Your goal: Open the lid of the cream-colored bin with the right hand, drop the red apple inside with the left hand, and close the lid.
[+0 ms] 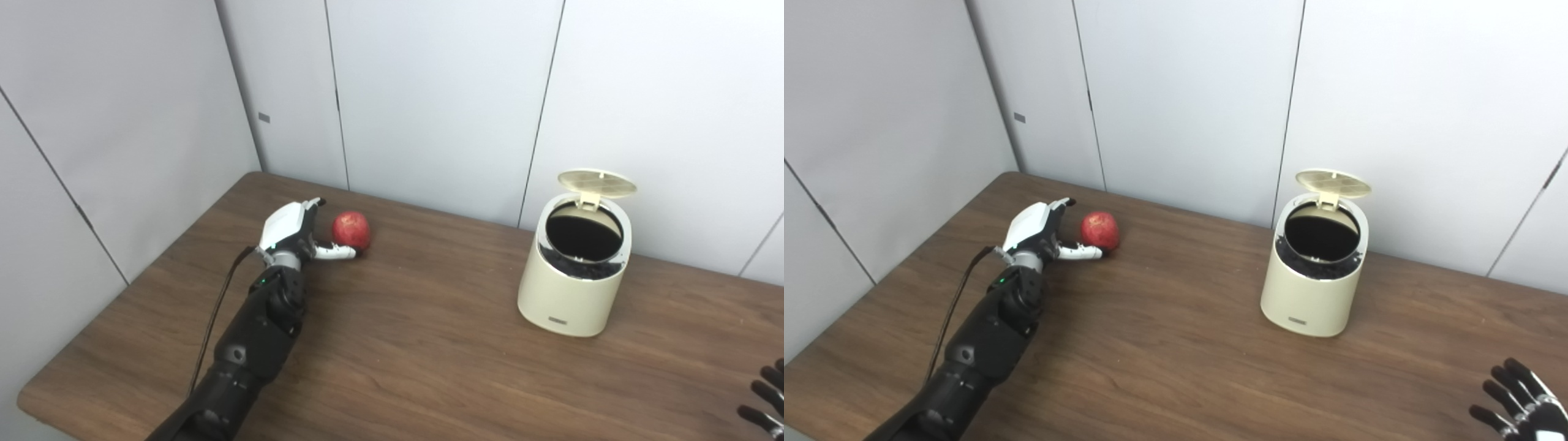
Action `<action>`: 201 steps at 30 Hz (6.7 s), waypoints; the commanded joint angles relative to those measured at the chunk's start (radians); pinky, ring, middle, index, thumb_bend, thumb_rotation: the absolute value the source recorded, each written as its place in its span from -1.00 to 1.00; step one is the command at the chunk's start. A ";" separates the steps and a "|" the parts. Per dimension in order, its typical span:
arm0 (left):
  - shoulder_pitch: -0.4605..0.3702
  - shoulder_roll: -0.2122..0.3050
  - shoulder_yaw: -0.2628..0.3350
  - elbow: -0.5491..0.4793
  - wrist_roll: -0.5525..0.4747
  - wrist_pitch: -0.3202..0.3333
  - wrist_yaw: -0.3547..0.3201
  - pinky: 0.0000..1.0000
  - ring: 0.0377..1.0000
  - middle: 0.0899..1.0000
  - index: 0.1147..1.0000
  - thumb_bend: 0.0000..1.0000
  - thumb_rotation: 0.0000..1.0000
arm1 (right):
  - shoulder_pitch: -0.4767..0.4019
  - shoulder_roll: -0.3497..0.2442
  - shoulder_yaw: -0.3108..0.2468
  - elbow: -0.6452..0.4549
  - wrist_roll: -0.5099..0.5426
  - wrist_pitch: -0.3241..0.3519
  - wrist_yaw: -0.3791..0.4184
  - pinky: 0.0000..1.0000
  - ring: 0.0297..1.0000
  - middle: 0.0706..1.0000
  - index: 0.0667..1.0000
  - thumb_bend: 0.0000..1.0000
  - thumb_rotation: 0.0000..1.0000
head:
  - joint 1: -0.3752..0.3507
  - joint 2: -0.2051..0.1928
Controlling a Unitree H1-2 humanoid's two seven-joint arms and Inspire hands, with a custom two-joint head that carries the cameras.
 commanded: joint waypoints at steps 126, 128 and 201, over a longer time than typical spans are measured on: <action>-0.153 -0.554 -0.176 -0.117 -0.003 -0.522 0.387 -0.40 -0.23 -0.05 -0.10 -0.06 -1.00 | 0.015 0.145 0.163 -0.008 -0.202 -0.109 -0.111 0.85 0.85 0.77 0.91 0.03 1.00 | -0.439 -0.063; -0.156 -0.556 -0.179 -0.099 0.005 -0.528 0.403 -0.43 -0.24 -0.04 -0.08 -0.07 -1.00 | 0.016 0.144 0.166 -0.012 -0.210 -0.107 -0.113 0.84 0.85 0.77 0.91 0.01 1.00 | -0.439 -0.062; -0.138 -0.438 -0.297 -0.108 0.210 -0.532 0.587 -0.33 -0.23 -0.10 -0.10 -0.05 -1.00 | 0.028 0.101 0.160 -0.061 -0.222 -0.096 -0.082 0.66 0.55 0.39 0.68 0.06 1.00 | -0.394 -0.025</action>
